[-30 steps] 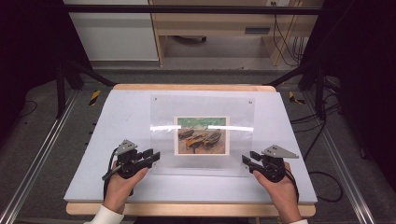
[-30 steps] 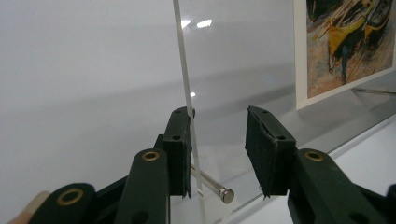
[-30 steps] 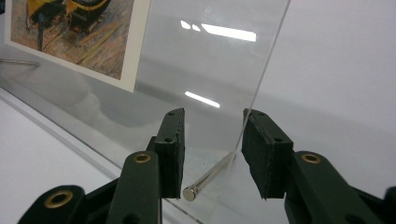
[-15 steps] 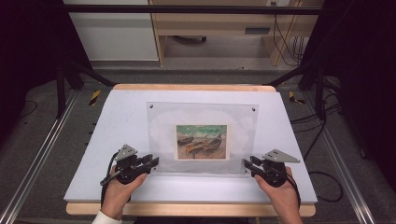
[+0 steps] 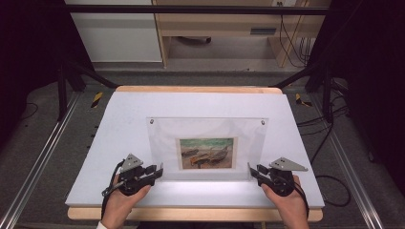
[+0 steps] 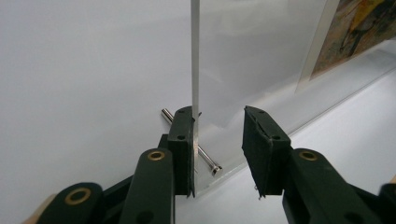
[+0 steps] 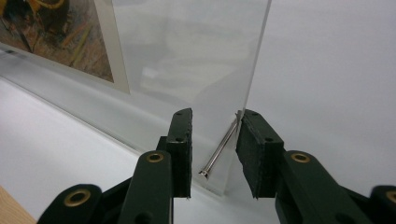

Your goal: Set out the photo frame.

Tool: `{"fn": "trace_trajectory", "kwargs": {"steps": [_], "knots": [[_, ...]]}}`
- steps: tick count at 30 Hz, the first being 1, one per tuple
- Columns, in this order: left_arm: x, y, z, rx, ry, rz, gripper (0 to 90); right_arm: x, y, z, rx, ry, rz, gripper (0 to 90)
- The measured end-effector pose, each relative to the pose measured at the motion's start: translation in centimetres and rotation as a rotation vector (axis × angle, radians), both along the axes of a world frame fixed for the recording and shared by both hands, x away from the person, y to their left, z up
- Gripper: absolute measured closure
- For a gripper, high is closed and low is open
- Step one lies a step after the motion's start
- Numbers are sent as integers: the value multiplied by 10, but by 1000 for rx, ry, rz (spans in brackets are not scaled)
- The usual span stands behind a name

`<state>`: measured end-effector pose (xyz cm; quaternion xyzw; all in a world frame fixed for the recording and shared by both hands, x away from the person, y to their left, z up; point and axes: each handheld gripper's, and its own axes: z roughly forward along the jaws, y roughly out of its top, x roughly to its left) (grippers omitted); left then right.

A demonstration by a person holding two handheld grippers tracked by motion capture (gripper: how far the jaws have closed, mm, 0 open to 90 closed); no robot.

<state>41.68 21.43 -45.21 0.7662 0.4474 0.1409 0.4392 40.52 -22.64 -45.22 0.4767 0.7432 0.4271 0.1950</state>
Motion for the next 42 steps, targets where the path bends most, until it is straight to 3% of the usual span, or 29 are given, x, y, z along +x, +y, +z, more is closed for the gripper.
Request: {"fn": "trace_trajectory", "kwargs": {"steps": [17, 22, 25, 31, 42], "knots": [[-1, 0, -1, 21, 0, -13, 631, -3, 1, -2, -27, -2, 16, 672], [-1, 1, 0, 4, 7, -16, 621, -3, 0, -2, -21, -3, 26, 652], [-3, 3, 1, -6, 1, -23, 566, -3, 1, -1, -24, -10, 22, 571], [-8, 15, 6, 1, -44, -8, 402, -6, -5, 1, -79, -41, -6, 340], [-8, 35, 12, 15, -80, -1, 230, -11, -32, 5, -89, -47, -74, 217]]}}
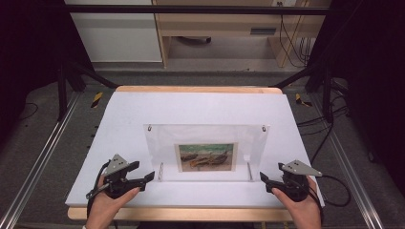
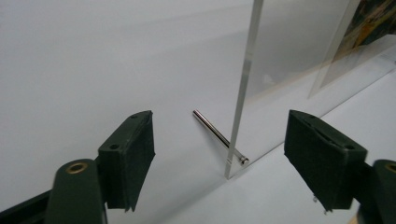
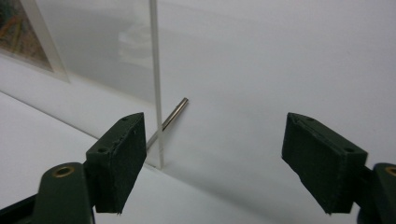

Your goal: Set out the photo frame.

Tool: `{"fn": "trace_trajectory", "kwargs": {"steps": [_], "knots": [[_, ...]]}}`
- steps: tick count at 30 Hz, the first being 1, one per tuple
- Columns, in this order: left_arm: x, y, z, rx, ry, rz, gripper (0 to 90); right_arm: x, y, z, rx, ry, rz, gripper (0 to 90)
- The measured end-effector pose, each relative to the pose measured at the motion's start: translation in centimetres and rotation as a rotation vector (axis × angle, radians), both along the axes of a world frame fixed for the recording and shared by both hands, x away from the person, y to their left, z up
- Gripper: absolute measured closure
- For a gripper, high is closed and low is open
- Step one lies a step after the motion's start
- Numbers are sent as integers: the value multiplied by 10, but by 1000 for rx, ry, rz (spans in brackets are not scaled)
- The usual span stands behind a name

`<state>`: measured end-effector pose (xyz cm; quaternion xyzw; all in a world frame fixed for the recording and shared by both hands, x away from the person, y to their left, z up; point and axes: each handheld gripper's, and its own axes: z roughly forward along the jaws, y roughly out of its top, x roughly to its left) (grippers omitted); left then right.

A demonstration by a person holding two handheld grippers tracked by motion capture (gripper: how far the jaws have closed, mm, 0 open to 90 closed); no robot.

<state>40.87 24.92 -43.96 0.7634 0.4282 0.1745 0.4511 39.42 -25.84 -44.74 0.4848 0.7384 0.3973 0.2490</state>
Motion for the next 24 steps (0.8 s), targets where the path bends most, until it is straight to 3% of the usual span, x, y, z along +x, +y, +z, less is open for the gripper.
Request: {"fn": "trace_trajectory", "kwargs": {"steps": [11, 24], "knots": [[6, 18, 1, 18, -31, 67, 120, 4, -13, -1, 4, -12, -55, 142], [15, 38, -1, 40, -49, 153, 92, 12, -24, -4, -4, -23, -103, 120]]}}
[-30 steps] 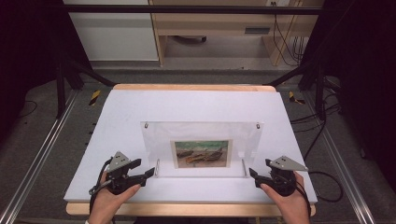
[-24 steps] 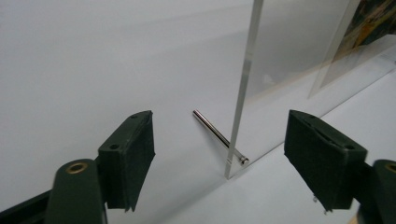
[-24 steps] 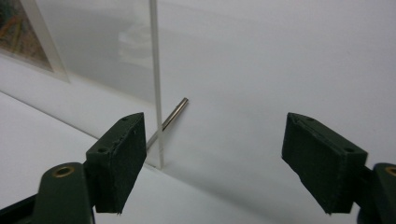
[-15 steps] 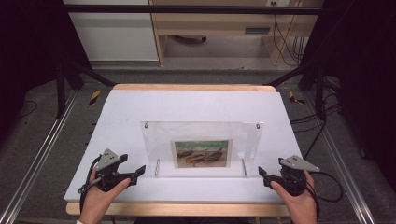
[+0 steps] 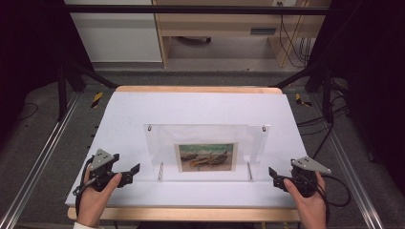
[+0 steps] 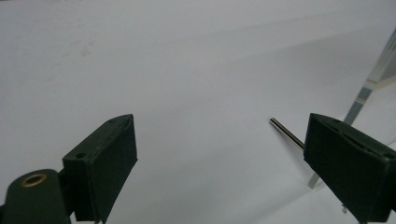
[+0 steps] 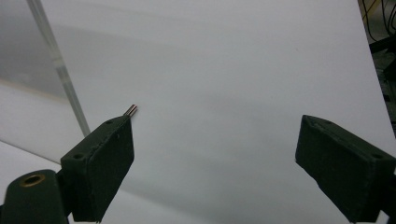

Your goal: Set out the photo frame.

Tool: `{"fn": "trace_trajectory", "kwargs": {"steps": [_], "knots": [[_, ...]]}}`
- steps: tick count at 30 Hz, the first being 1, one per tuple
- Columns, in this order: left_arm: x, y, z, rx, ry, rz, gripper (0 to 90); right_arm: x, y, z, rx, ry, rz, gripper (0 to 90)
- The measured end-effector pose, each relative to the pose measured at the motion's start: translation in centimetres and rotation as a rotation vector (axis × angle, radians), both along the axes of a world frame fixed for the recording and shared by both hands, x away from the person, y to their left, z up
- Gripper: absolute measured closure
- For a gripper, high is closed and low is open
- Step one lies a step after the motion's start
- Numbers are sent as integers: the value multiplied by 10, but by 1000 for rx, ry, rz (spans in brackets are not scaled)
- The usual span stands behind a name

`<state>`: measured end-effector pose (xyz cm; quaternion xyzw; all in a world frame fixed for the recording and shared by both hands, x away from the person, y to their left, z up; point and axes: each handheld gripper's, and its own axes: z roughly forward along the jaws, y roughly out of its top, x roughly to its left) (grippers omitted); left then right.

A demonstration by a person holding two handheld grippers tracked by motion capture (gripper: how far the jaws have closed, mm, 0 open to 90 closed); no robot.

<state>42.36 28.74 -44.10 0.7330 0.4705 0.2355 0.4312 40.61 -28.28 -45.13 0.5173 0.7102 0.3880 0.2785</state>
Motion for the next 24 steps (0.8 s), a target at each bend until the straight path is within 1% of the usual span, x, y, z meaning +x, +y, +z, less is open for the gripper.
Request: {"fn": "trace_trajectory", "kwargs": {"steps": [1, 4, 6, 7, 10, 11, 13, 16, 18, 21, 24], "knots": [[1, 1, 0, 5, -2, 4, 91, 1, -1, -1, 3, 6, -3, 120], [3, 5, -2, 30, 0, 20, 88, 5, -3, -3, -17, 12, -11, 120], [5, 7, -3, 58, 1, 31, 87, 7, -4, -4, -12, 24, -18, 121], [6, 8, -3, 68, 4, 37, 87, 9, -4, -5, -18, 27, -21, 121], [9, 10, -5, 92, 13, 52, 87, 14, -5, -8, -39, 42, -31, 122], [9, 10, -6, 102, 23, 58, 87, 15, -5, -9, -43, 45, -31, 123], [11, 11, -8, 121, 36, 65, 87, 17, -6, -11, -67, 51, -37, 125], [11, 12, -9, 133, 50, 76, 87, 17, -6, -12, -86, 65, -41, 127], [11, 12, -9, 138, 53, 79, 87, 16, -6, -13, -87, 72, -48, 128], [11, 11, -11, 146, 61, 76, 87, 15, -7, -13, -94, 75, -47, 127], [12, 9, -11, 148, 58, 71, 88, 13, -6, -13, -105, 70, -54, 125]]}}
